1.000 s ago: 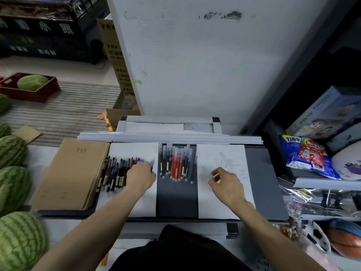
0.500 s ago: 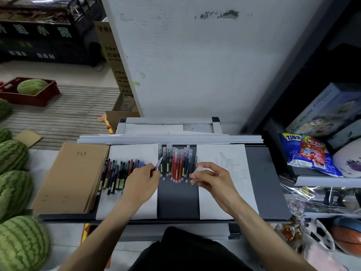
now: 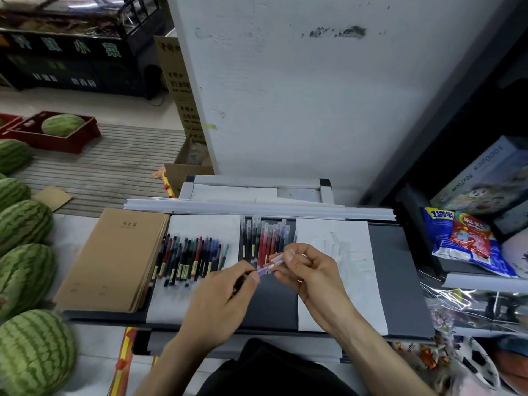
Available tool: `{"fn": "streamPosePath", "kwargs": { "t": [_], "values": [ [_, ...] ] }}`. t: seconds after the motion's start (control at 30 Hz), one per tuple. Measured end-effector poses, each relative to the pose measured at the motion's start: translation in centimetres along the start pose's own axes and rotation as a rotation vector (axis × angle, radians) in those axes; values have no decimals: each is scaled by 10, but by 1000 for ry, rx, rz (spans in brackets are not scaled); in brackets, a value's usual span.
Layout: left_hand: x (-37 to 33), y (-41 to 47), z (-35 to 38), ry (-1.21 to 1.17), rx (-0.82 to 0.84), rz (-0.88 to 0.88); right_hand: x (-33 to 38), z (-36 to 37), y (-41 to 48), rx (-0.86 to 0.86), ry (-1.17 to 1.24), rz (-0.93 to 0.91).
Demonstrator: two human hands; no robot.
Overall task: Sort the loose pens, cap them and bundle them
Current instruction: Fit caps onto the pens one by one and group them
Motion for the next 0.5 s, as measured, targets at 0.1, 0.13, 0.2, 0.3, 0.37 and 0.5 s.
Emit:
{"fn": "streamPosePath", "kwargs": {
  "t": [0.1,0.13,0.2,0.3,0.37,0.5],
  "values": [
    [-3,1,-1,14,-2,5,2,4,-3,21,-113,-75],
    [-3,1,-2,24,-3,4,2,5,-4,33,-148,-94],
    [-5,2,-2,52,-10,5,2,5,-5,42,-211,-129],
    [-9,4,1,123,-8,27,1,3,-7,13,-243,-158],
    [-11,5,4,157,-6,33,-1,0,-7,-24,-219,-152],
    [-9,8,11,196,-8,20,-5,-5,-4,-91,-206,-135]
  ]
}}
Point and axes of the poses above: each hand's wrist, its own y-axis towards the middle knuckle, its own z-axis out of the palm, x = y × z, the point moved 7 cm from there along y, towards the middle knuckle, and after that the axes turned 9 degrees about -x, right-handed, at the moved point
